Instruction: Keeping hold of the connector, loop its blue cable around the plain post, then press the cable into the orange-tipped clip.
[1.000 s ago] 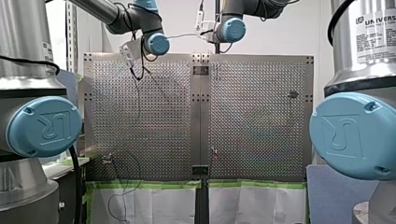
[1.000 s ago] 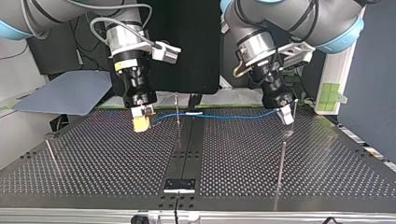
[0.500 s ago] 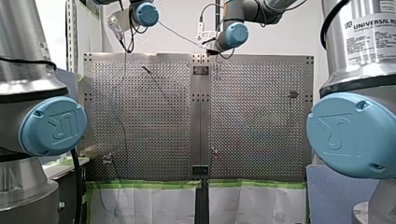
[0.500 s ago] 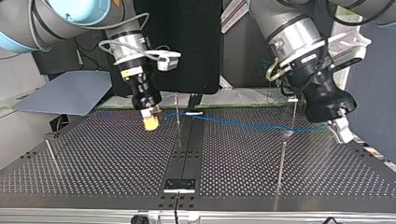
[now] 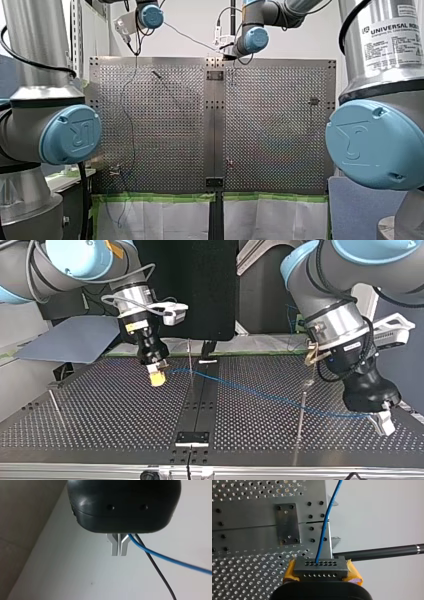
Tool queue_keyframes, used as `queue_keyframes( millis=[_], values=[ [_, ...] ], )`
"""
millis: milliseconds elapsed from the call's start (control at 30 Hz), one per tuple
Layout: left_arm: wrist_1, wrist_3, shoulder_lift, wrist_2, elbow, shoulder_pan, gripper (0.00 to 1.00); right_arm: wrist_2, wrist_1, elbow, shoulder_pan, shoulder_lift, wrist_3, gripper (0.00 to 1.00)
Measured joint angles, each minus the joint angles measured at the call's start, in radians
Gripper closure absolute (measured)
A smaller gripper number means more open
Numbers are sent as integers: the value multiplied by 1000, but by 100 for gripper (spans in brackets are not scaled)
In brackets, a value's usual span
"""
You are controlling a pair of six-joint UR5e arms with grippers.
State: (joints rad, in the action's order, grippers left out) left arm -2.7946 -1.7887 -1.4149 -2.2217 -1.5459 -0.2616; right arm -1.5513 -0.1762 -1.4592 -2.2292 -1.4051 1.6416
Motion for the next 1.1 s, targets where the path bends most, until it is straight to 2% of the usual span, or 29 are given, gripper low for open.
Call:
queue_keyframes(
  millis=[267,433,733,900,1100],
  values=[
    [-77,-77,-77,78,77,78,92,4,-15,20,9,45,0,92],
    [-123,-93,-123,123,98,123,92,10,-43,23,14,56,0,92],
    [-200,-107,-208,208,52,208,92,12,-78,28,22,89,0,92],
    [-201,-113,-241,262,40,262,92,16,-104,33,23,103,1,92],
    [-190,-123,-281,318,39,318,92,17,-114,42,23,107,3,92]
  ],
)
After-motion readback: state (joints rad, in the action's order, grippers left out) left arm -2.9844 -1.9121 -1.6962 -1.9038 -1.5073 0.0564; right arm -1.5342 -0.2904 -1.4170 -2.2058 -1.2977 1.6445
